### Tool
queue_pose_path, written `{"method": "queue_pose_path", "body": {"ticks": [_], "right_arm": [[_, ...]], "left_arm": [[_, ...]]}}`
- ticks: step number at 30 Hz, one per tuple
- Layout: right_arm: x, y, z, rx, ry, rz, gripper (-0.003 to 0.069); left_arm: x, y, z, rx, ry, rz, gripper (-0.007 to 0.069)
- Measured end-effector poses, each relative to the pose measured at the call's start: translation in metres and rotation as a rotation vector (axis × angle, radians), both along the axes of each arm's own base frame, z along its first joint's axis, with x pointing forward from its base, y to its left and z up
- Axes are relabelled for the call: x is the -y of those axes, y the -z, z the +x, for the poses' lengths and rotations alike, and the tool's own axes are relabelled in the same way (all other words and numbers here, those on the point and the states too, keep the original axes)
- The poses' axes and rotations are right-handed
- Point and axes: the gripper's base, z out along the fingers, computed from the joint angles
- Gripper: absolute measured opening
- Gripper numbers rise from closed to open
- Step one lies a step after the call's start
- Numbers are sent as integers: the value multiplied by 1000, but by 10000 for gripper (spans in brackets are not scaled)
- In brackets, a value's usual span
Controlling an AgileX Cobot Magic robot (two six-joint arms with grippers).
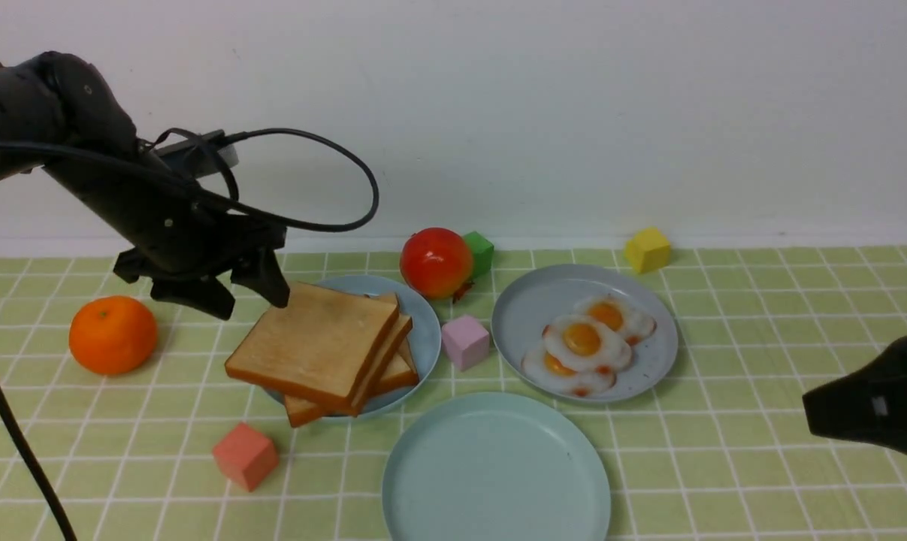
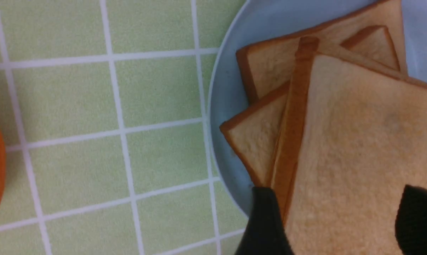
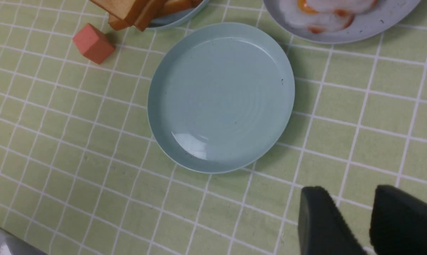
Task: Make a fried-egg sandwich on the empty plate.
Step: Use the left arm to grab a slice of bread, then use the left arm to put a slice of bread into the empty plate in the middle
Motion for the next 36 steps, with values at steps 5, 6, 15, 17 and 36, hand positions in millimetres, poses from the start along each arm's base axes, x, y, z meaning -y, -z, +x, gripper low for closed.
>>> {"method": "queue_pose_path", "body": {"ticks": [5, 6, 15, 17, 36], "right_arm": [[-1, -1, 0, -4, -1, 18, 241], [-1, -1, 0, -5, -1, 21, 241], [-2, 0, -2, -26, -11, 25, 241], [-2, 0, -2, -26, -11, 25, 241], [-2, 0, -2, -11, -31, 7, 241]], "left_arm": [[0, 21, 5, -38, 28, 10, 449], [1, 27, 6, -49, 37, 10, 426], [3, 27, 5, -45, 82, -12, 46], [3, 24, 3, -53, 87, -21, 7], [117, 13, -101, -130, 91, -369, 7]]}}
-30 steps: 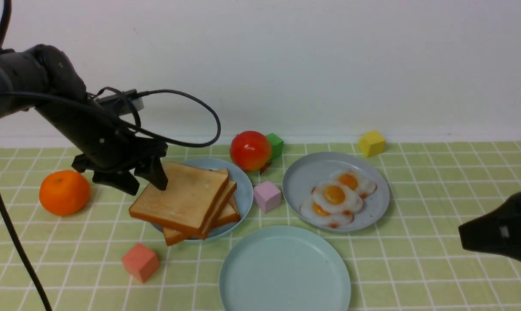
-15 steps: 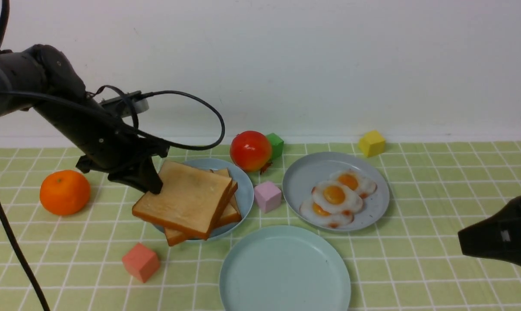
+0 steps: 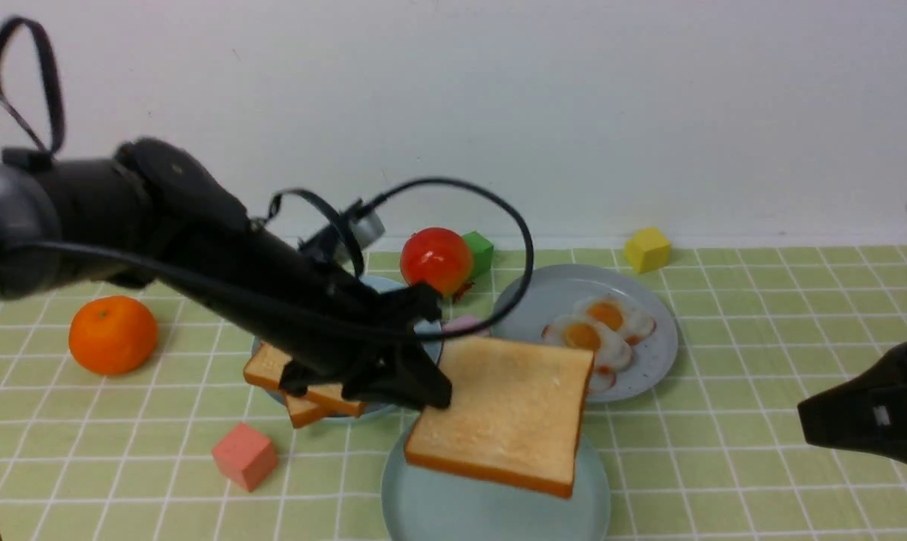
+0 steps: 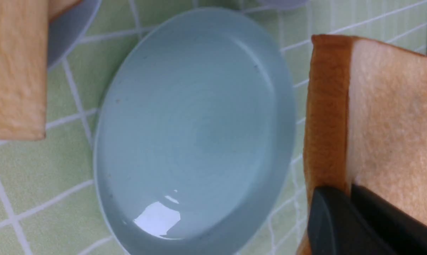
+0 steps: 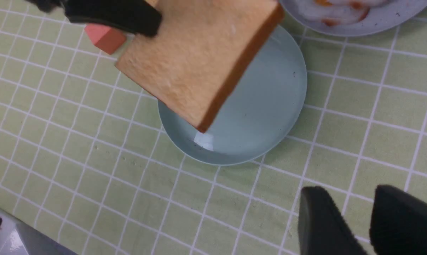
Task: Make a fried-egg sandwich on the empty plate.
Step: Use the left arm to put a slice of bread into the empty plate in the middle, then use the right arm to grab a fried egg
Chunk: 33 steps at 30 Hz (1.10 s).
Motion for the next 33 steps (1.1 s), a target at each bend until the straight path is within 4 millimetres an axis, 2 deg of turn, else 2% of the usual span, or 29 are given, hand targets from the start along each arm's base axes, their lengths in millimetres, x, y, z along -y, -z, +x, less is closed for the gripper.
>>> {"method": "queue_pose_path", "body": {"ticks": [3, 10, 13, 15, 20, 21, 22, 23, 25, 27, 30, 33], "right_arm": [[0, 0, 0, 6, -9, -6, 241], [0, 0, 1, 30, -31, -21, 241], [0, -2, 4, 65, -15, -13, 241], [0, -3, 6, 83, -4, -5, 241], [-3, 1, 28, 108, 67, 35, 263], [-3, 2, 29, 103, 69, 36, 266], [-5, 7, 37, 85, 93, 46, 287], [-6, 10, 43, 72, 116, 55, 307], [-7, 17, 54, 56, 154, 69, 339], [-10, 28, 72, 20, 200, 82, 400], [-16, 43, 100, -27, 227, 83, 465], [-21, 54, 127, -70, 235, 68, 489]], "left_arm": [[4, 22, -7, 32, -85, 53, 7], [12, 43, -11, 1, -172, 89, 47], [14, 46, -13, -12, -161, 104, 156], [14, 46, -13, -15, -156, 105, 200], [13, 44, -19, -33, -98, 117, 484], [13, 44, -19, -33, -96, 120, 484], [10, 37, -19, -15, -76, 125, 552], [7, 29, -18, 2, -69, 125, 587], [3, 18, -15, 32, -64, 123, 620], [-6, -16, -8, 124, -57, 106, 650], [-13, -69, -8, 273, 12, 102, 631], [-10, -104, -19, 384, 125, 98, 567]]}}
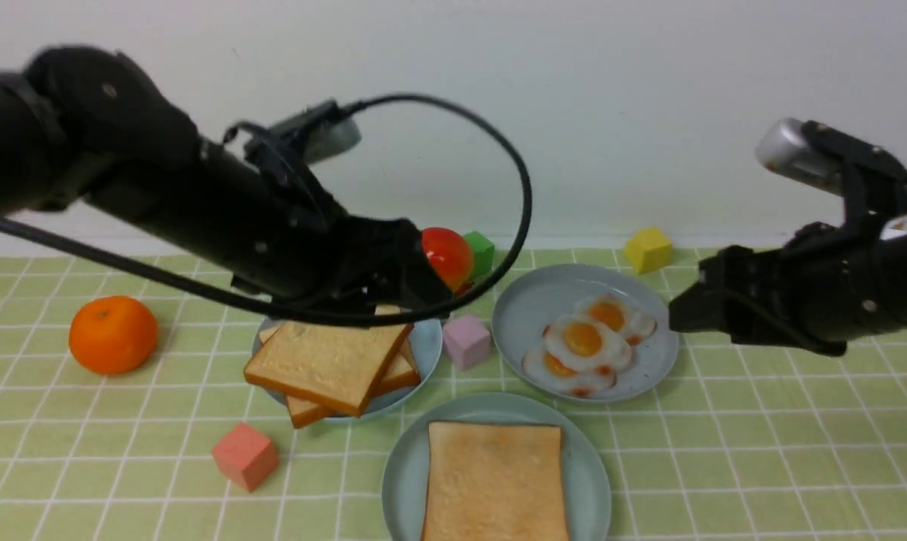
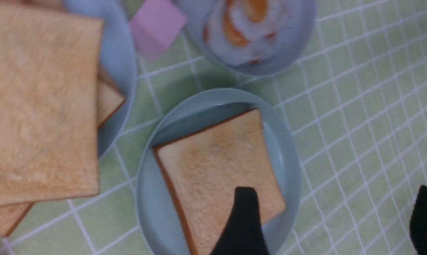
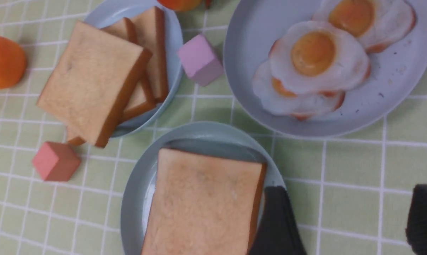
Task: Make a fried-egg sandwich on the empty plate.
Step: Use the right arm to grab a fried egg
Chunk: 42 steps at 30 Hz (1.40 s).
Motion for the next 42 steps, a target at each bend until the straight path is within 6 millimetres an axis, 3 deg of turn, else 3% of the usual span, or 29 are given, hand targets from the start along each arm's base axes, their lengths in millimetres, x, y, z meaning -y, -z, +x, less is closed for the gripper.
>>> {"method": "queue_pose_path", "body": {"ticks": [2, 3, 4, 8, 12, 23, 31, 36, 39, 41, 42], "right_arm": [[0, 13, 24, -54, 7, -7, 493], [0, 11, 25, -49, 8, -6, 493], [1, 21, 45, -94, 16, -6, 493], [6, 51, 81, -188, 26, 6, 493], [8, 82, 108, -241, 31, 40, 493], [1, 135, 130, -304, 54, 119, 493], [1, 137, 133, -297, 76, 137, 487], [2, 140, 136, -287, 96, 136, 374], [2, 144, 137, -286, 103, 132, 238], [3, 146, 138, -284, 110, 130, 74], [3, 146, 138, -283, 110, 130, 54]], "left_arm": [[7, -17, -14, 54, 104, 11, 486], [7, -18, -15, 56, 115, 13, 476], [16, -23, -29, 68, 204, 29, 377], [36, -17, -49, 73, 341, 113, 135], [45, -11, -55, 108, 348, 204, -13], [43, -11, -48, 150, 251, 246, -13], [43, -11, -48, 150, 251, 246, -13], [43, -11, -48, 149, 252, 247, -13], [43, -10, -49, 133, 259, 252, -13], [42, -9, -52, 105, 273, 260, -13], [42, -8, -53, 92, 275, 262, -13]]}}
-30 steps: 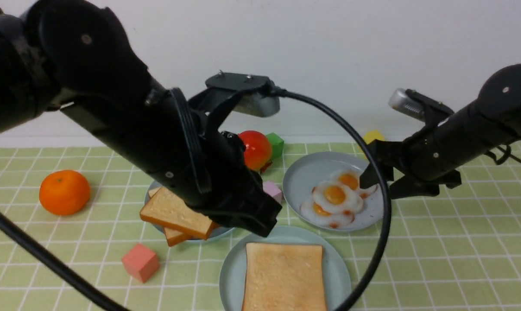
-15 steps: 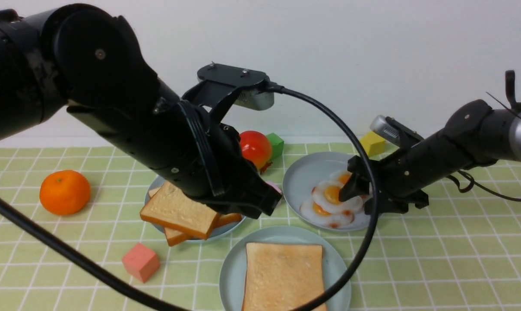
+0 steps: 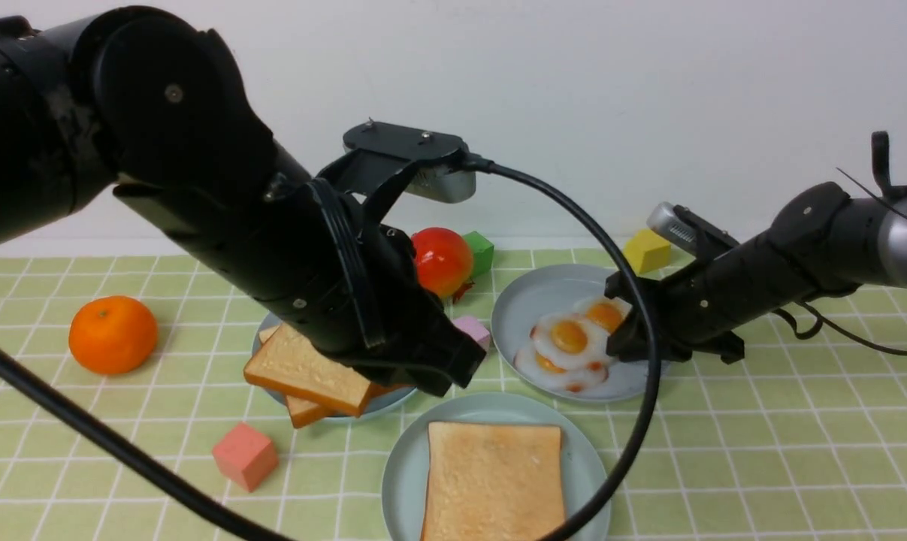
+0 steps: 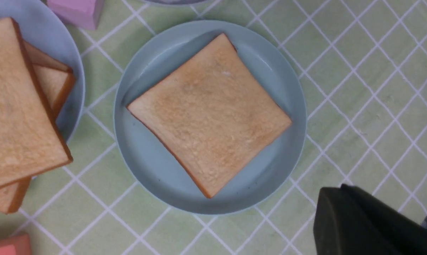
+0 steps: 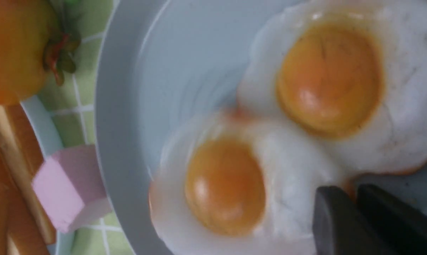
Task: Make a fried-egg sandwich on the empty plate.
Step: Use the right arm to grab a fried egg
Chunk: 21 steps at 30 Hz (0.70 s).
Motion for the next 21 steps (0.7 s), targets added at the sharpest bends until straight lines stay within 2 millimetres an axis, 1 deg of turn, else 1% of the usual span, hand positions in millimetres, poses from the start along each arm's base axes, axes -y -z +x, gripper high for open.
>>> {"method": "queue_pose_path", "body": {"ticks": [3, 5, 8, 10, 11, 12, 13, 15, 18, 21], "right_arm": [[0, 0, 0, 0, 1, 0, 49], [0, -2, 0, 5, 0, -1, 49], [0, -6, -1, 14, -7, -5, 49], [0, -16, -3, 28, -16, -2, 46], [0, -17, -3, 30, -17, -2, 46], [0, -29, -4, 54, -19, 3, 3], [0, -38, -6, 74, -20, 6, -8], [0, -50, -8, 96, -27, 13, -10], [-2, -68, -15, 121, -74, 22, -10], [-8, -74, -21, 123, -133, 24, -10]], "left_arm": [[-2, 0, -4, -47, -5, 14, -13], [-6, -3, -10, -66, -17, 31, -13], [-18, -15, -20, -58, -53, 55, -13], [-29, -25, -30, -29, -95, 66, -13], [-29, -26, -31, -27, -99, 61, -13], [-38, -31, -39, -2, -128, 61, -13], [-43, -31, -45, 9, -146, 61, -13], [-51, -30, -53, 31, -173, 63, -13], [-64, -20, -66, 45, -216, 71, -13], [-72, -6, -74, 45, -262, 84, -13]]}}
